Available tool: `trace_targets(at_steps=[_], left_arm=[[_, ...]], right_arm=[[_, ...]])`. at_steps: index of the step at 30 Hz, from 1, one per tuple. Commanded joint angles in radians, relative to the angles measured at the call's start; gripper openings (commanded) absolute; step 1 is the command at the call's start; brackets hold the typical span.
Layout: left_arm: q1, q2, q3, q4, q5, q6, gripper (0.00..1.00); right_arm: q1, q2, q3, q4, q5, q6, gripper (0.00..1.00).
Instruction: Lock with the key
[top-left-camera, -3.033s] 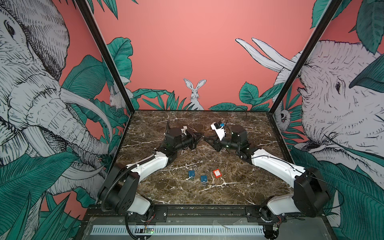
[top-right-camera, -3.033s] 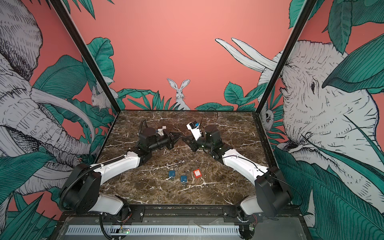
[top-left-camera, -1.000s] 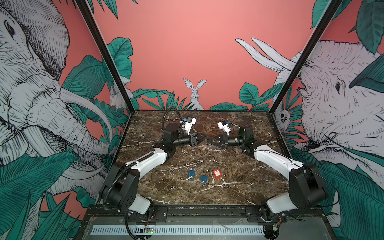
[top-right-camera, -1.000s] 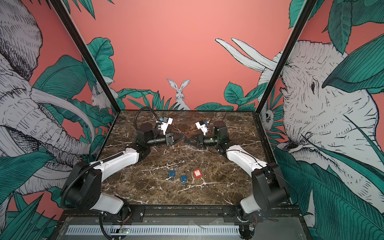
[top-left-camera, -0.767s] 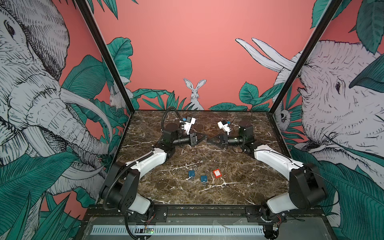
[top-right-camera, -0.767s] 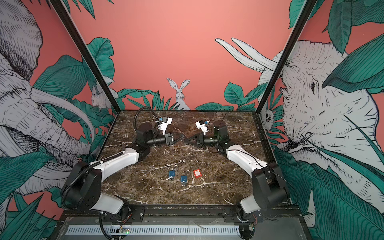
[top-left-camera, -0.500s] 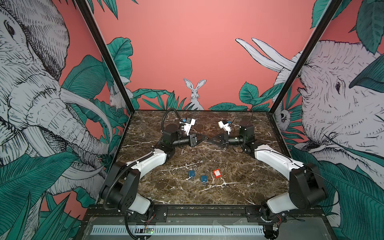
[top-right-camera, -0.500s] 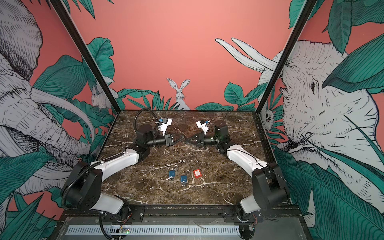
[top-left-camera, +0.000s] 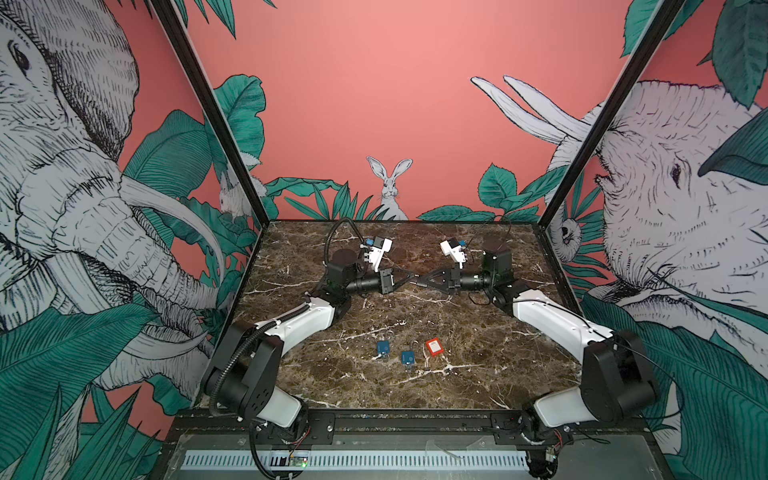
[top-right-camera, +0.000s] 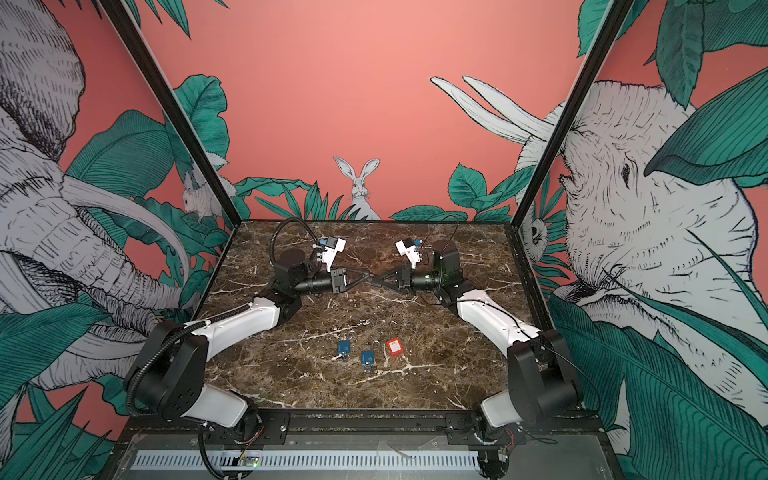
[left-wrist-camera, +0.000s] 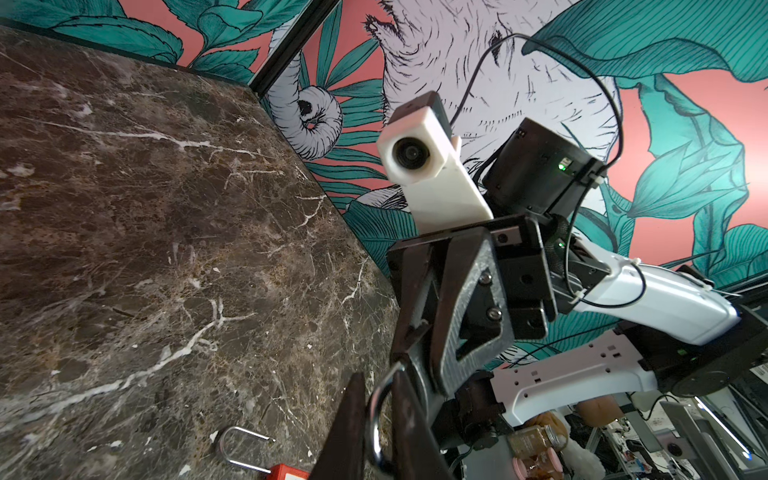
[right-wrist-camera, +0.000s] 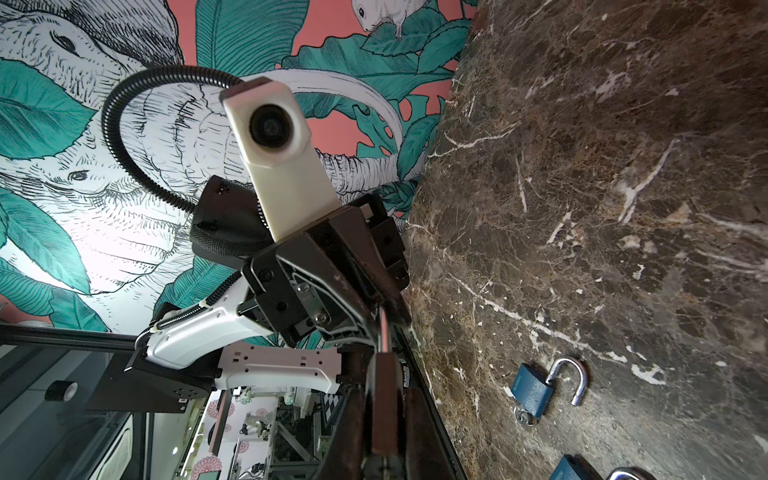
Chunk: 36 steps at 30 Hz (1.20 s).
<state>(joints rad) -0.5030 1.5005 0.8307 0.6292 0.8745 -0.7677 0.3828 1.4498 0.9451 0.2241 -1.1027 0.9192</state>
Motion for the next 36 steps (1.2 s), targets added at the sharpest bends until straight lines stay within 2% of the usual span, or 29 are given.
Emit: trace_targets(at_steps=[1,9,16,23,30,36], left_arm=[[0.001,0.005,-0.019,0.056,0.013,-0.027,0.14],[0.004,0.000,-0.028,0.042,0.017,-0.020,0.15],[0.004,-0.003,-0.038,0.050,0.027,-0.022,0.20],[0.004,0.002,-0.030,0.061,0.022,-0.021,0.34],[0.005,0.039,-0.024,0.140,0.037,-0.075,0.34],[0.004,0.055,-0.024,0.194,0.061,-0.114,0.29]], right_arm=[[-0.008,-0.043,-0.003,0.041,-0.004,-0.037,0.00],[-0.030,-0.059,-0.015,0.037,-0.001,-0.043,0.00],[-0.033,-0.059,-0.008,0.007,-0.001,-0.075,0.00],[-0.033,-0.049,-0.014,0.030,-0.021,-0.059,0.00],[-0.031,-0.042,-0.030,0.042,-0.022,-0.052,0.00],[-0.030,-0.034,-0.026,0.042,-0.020,-0.059,0.00]])
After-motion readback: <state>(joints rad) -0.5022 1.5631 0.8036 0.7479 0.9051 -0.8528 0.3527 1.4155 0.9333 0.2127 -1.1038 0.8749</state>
